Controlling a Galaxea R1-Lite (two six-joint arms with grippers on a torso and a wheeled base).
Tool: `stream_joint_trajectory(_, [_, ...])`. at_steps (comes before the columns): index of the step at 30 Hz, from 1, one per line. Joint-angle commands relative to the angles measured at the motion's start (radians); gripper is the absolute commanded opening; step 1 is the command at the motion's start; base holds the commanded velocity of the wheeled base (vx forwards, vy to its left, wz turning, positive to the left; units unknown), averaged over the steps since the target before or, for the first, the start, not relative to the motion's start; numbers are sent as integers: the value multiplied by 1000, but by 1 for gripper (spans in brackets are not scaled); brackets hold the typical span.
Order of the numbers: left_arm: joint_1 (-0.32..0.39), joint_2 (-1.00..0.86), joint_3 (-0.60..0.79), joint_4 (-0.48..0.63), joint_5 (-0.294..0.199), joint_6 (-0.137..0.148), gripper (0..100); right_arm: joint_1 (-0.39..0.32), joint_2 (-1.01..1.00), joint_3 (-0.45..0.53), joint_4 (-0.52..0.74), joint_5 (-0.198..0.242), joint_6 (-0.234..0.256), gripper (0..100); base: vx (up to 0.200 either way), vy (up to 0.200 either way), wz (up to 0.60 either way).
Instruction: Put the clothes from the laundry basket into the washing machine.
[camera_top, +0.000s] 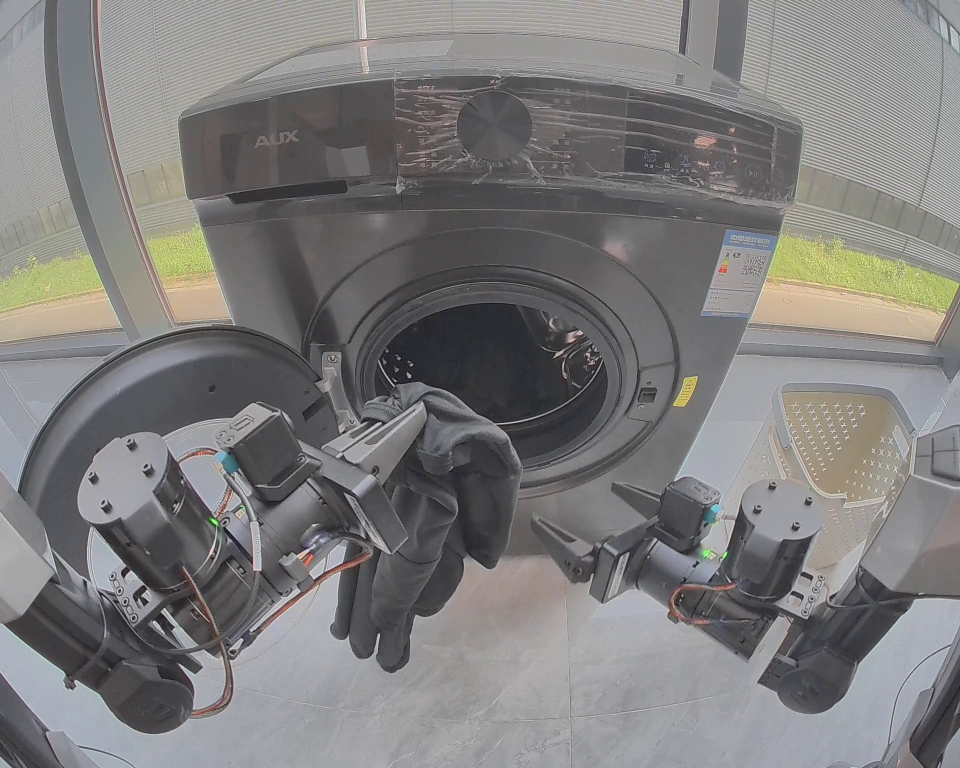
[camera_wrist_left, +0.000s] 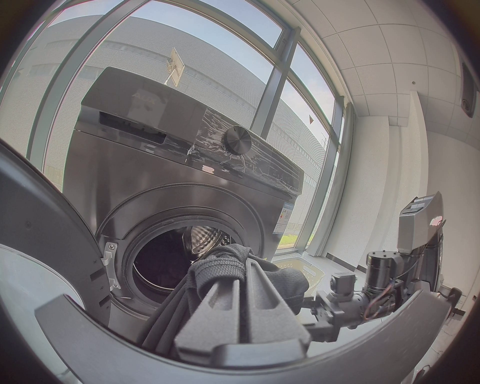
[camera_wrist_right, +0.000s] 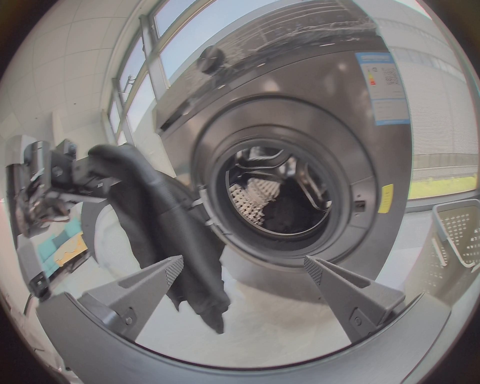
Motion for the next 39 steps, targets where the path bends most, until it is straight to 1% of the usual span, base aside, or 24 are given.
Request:
stream_joint_trajectory(1, [0, 12, -1, -1, 0, 0, 0, 51, -10, 48, -29, 47, -1, 100, 0, 0, 0])
stream_joint_trajectory(3, [0, 12, 4, -1, 0, 1, 0, 60, -9, 38, -39, 55, -2, 100, 0, 0, 0])
stream_joint_trajectory(12, [-2, 12, 10, -1, -4, 1, 0, 66, -1, -61, -33, 55, -10, 100, 0, 0, 0])
stream_joint_trajectory(14, [-2, 12, 10, -1, -4, 1, 0, 65, -1, -68, -27, 55, -13, 100, 0, 0, 0])
stream_joint_trajectory(17, [-6, 12, 10, -1, -4, 1, 0, 66, 21, -79, -26, 55, -19, 100, 0, 0, 0])
stream_joint_trajectory(24, [-11, 11, 19, -2, -11, 1, 0, 68, 83, -173, -32, 55, -25, 100, 0, 0, 0])
stream_joint_trajectory(27, [-11, 11, 21, -2, -11, 1, 0, 72, 97, -188, -36, 53, -28, 100, 0, 0, 0])
stream_joint_trajectory(28, [-11, 11, 24, -2, -11, 1, 0, 80, 102, -189, -38, 52, -36, 0, 0, 0, 0])
stream_joint_trajectory(35, [-11, 11, 27, -2, -14, 0, 0, 103, 91, -186, -39, 49, -34, 0, 0, 0, 0])
stream_joint_trajectory(39, [-6, 14, 28, -2, -12, 0, 0, 105, 67, -179, -38, 44, -33, 0, 0, 0, 0])
